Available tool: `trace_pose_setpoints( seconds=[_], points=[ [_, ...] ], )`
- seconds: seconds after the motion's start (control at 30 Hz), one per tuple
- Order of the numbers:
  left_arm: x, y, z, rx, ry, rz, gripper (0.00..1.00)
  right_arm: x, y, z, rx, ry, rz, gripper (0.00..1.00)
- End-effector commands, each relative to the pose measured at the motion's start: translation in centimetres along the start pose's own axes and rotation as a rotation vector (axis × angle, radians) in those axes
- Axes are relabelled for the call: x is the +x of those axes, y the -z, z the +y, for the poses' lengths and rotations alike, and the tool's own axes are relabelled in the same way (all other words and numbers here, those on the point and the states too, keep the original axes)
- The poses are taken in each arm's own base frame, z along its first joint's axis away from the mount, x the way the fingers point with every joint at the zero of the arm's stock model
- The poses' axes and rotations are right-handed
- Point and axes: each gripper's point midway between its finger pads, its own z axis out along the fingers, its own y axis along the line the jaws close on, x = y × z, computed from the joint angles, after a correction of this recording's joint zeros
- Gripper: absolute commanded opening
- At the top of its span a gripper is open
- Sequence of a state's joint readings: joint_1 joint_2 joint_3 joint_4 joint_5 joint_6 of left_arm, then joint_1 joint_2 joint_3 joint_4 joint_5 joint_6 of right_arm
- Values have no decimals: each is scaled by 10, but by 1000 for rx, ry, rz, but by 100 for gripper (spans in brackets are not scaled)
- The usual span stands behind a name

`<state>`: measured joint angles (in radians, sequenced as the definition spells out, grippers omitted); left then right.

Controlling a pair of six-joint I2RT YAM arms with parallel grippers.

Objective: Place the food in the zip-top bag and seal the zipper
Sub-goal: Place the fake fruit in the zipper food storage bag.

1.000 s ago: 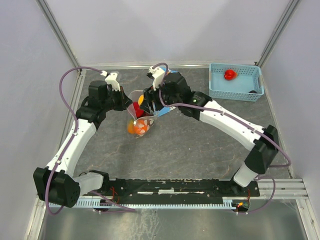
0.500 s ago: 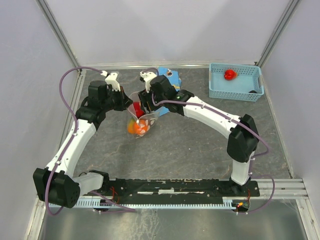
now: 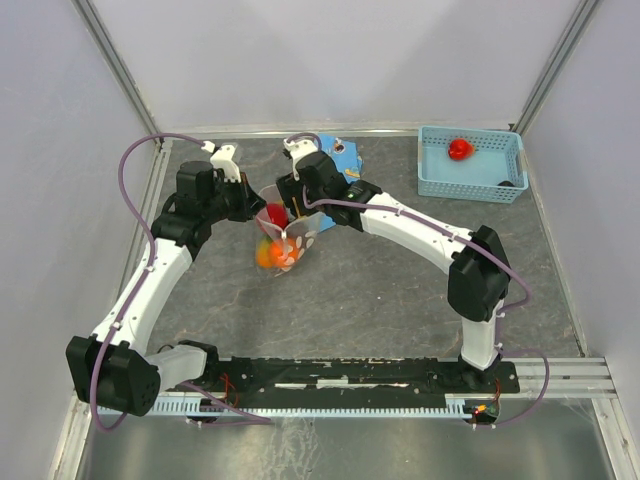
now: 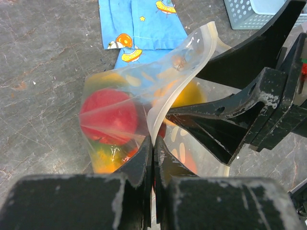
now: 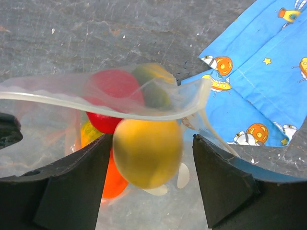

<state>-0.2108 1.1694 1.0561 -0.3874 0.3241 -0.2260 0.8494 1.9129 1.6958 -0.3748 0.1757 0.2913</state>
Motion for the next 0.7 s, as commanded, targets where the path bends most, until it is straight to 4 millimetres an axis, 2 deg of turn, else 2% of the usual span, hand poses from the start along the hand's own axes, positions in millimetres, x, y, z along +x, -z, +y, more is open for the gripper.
trace_pose_setpoints(
  seconds=[0.0,0.17,0.33,0.53,0.67],
  points=[
    [-18,7,-11,35,27,-70,3,-31,6,-6,49,-38,-109,78],
    [-18,7,-11,36,27,-71,3,-32,8,-5,49,-40,-115,80],
    [-18,7,-11,37,27,-69,3,-38,20,-1,17,-37,-127,80],
    [-19,8,-11,36,29,-71,3,-51,57,3,-50,12,-164,79],
    [-19,8,-11,35,28,-72,3,-58,83,-2,-57,58,-178,79]
  ],
)
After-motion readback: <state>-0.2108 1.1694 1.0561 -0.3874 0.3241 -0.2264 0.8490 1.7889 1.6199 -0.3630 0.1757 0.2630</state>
